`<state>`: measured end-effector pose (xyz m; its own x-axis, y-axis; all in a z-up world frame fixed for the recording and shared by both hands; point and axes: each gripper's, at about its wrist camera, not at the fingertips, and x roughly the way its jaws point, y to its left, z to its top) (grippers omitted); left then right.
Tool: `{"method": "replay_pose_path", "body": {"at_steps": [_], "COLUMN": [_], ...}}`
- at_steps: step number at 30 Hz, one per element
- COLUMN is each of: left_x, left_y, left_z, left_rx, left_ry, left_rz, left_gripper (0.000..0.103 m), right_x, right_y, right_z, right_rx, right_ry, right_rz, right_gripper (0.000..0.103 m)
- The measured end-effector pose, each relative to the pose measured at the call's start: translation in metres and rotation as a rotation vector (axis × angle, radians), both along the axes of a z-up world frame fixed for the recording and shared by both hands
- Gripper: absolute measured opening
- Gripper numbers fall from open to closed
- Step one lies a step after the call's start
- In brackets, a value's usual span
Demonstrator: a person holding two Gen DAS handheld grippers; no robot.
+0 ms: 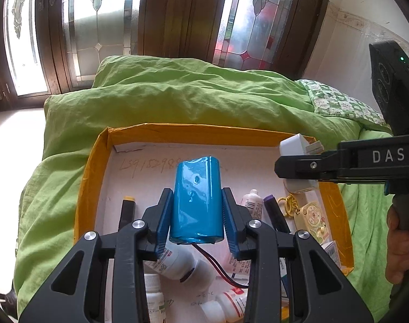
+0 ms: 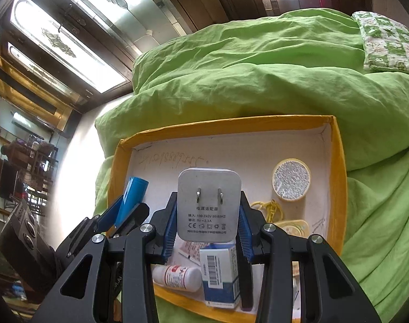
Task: Organize rigid objects
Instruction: 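Lower the battery pack into the tray and open the left gripper while the right releases the charger there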
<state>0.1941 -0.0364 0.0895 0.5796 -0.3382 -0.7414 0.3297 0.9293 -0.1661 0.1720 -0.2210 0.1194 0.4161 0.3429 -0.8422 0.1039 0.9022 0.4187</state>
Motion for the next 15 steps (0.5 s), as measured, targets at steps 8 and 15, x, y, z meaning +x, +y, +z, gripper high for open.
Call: {"method": "replay_pose_path", "body": {"at_steps": [8,15], "left_x": [0.022,0.028], "left_y": [-0.008,-0.009], "left_z": [-0.023,-0.039], "left_rx": [0.033,0.049], "left_ry": [0.056,0.098], "left_rz": [0.012,0.024], "left_gripper": [0.033,0.033], "right_x": [0.039,0.047], "right_y": [0.003,0.004], "right_z": [-0.034,-0.049], "right_rx": [-0.041,-0.119], "right_ry": [0.041,0.049], "right_rz": [-0.024,-0.016], "right_gripper": [0.036,0.036]}}
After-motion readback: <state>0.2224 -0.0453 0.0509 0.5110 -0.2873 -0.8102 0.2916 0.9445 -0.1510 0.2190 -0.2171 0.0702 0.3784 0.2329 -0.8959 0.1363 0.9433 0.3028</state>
